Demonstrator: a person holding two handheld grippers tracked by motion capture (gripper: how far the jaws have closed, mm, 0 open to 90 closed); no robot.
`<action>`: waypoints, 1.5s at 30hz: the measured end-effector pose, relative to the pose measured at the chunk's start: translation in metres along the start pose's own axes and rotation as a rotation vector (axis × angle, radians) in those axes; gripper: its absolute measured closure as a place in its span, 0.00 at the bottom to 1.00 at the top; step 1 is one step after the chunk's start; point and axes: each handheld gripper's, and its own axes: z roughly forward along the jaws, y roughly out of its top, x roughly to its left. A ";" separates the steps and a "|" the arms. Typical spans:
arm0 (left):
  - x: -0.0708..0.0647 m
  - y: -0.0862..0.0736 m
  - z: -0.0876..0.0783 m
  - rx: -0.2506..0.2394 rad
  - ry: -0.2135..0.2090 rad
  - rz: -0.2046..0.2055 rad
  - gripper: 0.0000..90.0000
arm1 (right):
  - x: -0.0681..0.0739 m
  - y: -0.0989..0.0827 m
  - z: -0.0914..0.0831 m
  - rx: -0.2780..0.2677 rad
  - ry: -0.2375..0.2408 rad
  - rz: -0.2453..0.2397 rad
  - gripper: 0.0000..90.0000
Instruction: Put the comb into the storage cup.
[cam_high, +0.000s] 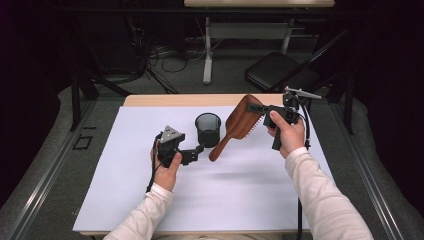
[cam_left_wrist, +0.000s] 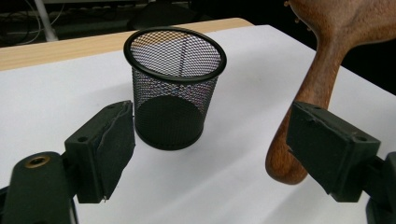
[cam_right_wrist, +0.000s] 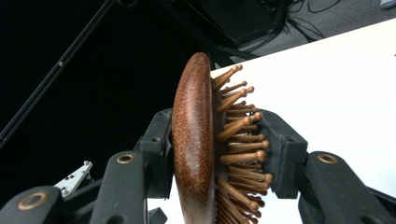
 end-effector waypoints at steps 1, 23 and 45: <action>0.000 0.000 0.000 -0.002 -0.001 0.001 0.17 | 0.001 0.001 -0.001 0.000 0.000 0.002 0.57; 0.007 0.000 -0.003 0.001 0.003 -0.018 0.17 | 0.016 0.024 -0.006 -0.047 -0.037 -0.015 0.57; 0.012 -0.001 -0.004 0.002 0.004 -0.038 0.17 | 0.033 0.053 -0.003 -0.113 -0.092 -0.025 0.57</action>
